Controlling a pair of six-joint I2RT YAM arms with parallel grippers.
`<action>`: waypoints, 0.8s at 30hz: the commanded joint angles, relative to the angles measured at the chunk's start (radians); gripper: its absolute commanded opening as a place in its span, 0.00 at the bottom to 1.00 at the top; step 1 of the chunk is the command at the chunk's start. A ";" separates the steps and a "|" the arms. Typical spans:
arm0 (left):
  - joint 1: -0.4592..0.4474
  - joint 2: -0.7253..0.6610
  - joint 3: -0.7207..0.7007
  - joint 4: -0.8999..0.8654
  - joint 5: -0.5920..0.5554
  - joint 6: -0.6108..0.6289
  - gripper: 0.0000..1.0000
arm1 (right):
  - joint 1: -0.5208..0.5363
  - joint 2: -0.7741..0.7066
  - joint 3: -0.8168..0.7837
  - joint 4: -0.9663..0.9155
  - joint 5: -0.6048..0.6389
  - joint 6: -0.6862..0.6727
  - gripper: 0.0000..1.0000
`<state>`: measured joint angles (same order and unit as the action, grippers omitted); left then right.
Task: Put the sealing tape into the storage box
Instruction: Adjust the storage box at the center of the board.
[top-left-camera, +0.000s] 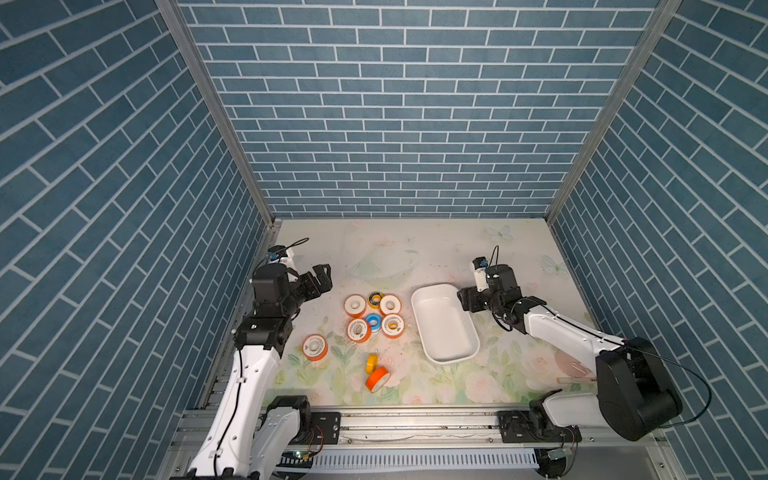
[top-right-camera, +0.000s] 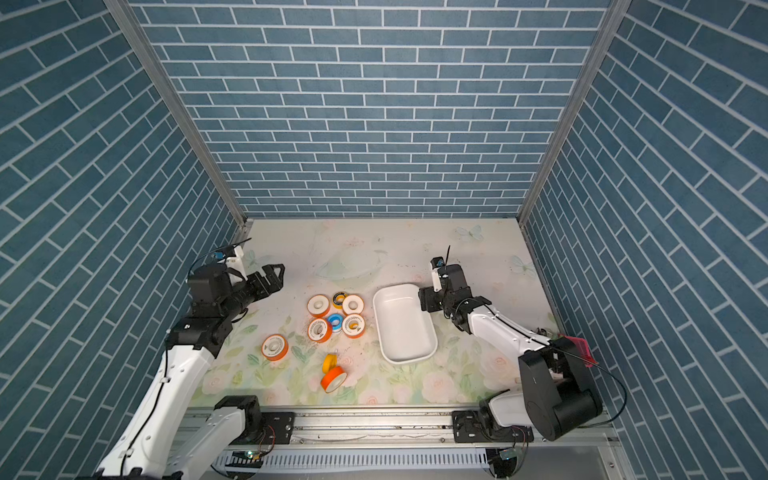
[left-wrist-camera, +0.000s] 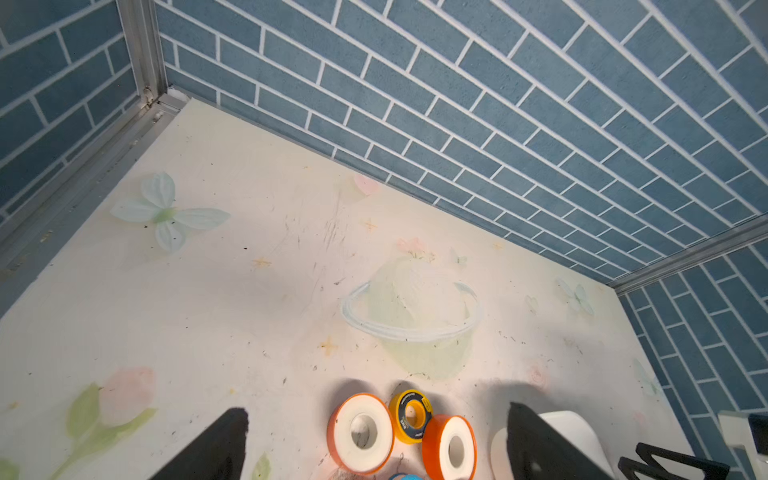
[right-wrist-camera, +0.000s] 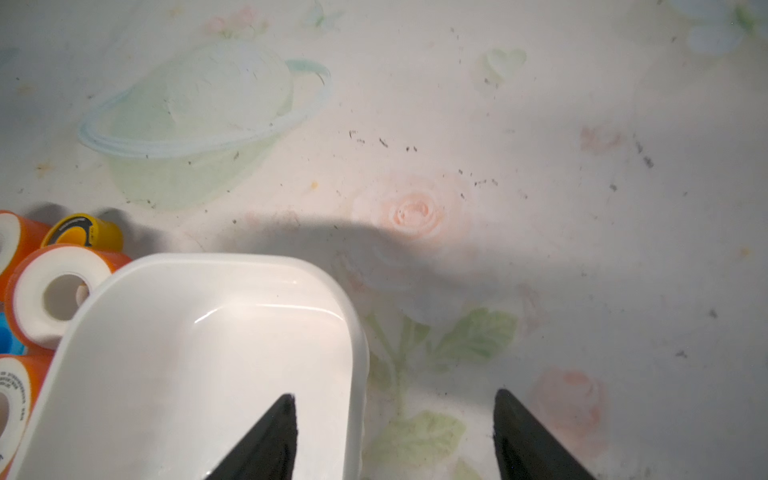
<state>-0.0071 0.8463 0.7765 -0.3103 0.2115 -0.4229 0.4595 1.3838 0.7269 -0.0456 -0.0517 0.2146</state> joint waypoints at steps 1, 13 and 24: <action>-0.001 -0.040 -0.022 -0.055 -0.023 0.049 1.00 | 0.021 0.029 0.024 -0.079 -0.017 0.057 0.68; -0.001 -0.073 -0.028 -0.066 -0.060 0.051 1.00 | 0.104 0.073 0.006 -0.080 0.060 0.173 0.29; -0.001 -0.062 -0.027 -0.066 -0.050 0.053 1.00 | 0.138 0.064 0.005 -0.063 0.079 0.303 0.16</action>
<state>-0.0071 0.7818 0.7582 -0.3649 0.1577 -0.3847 0.5831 1.4513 0.7280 -0.0978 0.0147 0.4438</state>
